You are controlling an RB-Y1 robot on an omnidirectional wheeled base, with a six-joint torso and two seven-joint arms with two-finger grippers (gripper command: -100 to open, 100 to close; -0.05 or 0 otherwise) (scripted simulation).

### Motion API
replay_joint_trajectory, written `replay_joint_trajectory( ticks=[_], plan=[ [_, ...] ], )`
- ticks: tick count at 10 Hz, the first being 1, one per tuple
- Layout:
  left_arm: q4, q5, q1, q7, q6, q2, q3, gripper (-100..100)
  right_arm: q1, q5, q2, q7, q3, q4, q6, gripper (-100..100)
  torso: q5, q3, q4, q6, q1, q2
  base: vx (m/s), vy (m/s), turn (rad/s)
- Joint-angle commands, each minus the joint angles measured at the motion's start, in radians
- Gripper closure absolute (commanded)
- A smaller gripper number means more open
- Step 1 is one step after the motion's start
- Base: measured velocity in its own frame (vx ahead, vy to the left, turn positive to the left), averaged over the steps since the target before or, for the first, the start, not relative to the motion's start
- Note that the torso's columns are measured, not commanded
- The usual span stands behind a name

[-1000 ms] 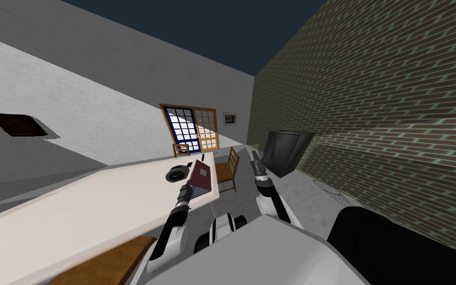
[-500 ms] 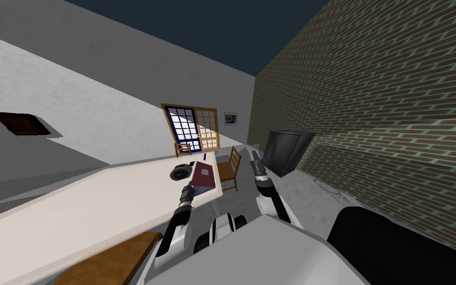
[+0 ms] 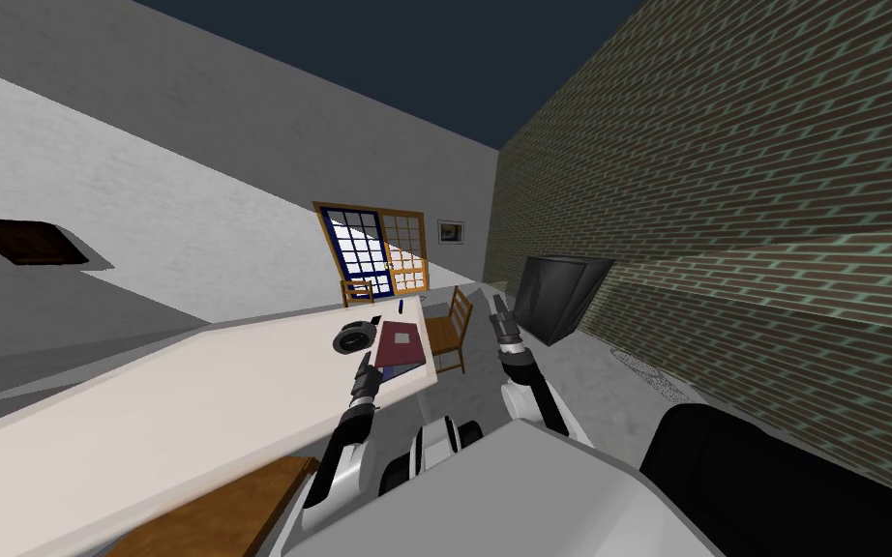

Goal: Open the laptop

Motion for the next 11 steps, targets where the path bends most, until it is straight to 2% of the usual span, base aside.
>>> replay_joint_trajectory(
  ticks=[1, 7, 8, 9, 11],
  plan=[
    [-0.058, 0.002, 0.009, -0.002, 0.053, 0.001, 0.001, -100, 0.000, 0.000, 0.000, 0.000, 0.000, 0.000, 0.000, 0, 0.000, 0.000, 0.000, 0.000, 0.001, 0.000, -0.007, -0.016, 0.015],
    [-0.203, 0.008, 0.025, -0.006, 0.184, 0.003, 0.007, -100, 0.000, 0.000, 0.000, 0.000, 0.000, 0.000, 0.000, 0, 0.000, 0.000, 0.001, 0.000, 0.002, 0.000, -0.003, -0.009, 0.016],
    [-0.184, 0.008, 0.025, -0.005, 0.167, 0.006, 0.006, -100, 0.000, 0.000, 0.000, 0.000, 0.000, 0.000, 0.000, 0, 0.000, 0.000, 0.001, 0.000, 0.002, 0.000, 0.000, 0.000, 0.000],
    [-0.187, 0.009, 0.025, -0.004, 0.172, 0.006, 0.007, 0, 0.000, 0.000, 0.000, 0.000, 0.000, 0.000, 0.000, 0, 0.001, 0.000, 0.000, 0.000, 0.002, 0.000, 0.000, 0.000, 0.000],
    [-0.184, 0.008, 0.027, -0.005, 0.174, 0.007, 0.007, 0, 0.000, 0.000, 0.000, 0.000, 0.000, 0.000, 0.000, 0, 0.000, 0.000, 0.001, 0.000, 0.002, 0.000, 0.000, 0.000, 0.000]
  ],
)
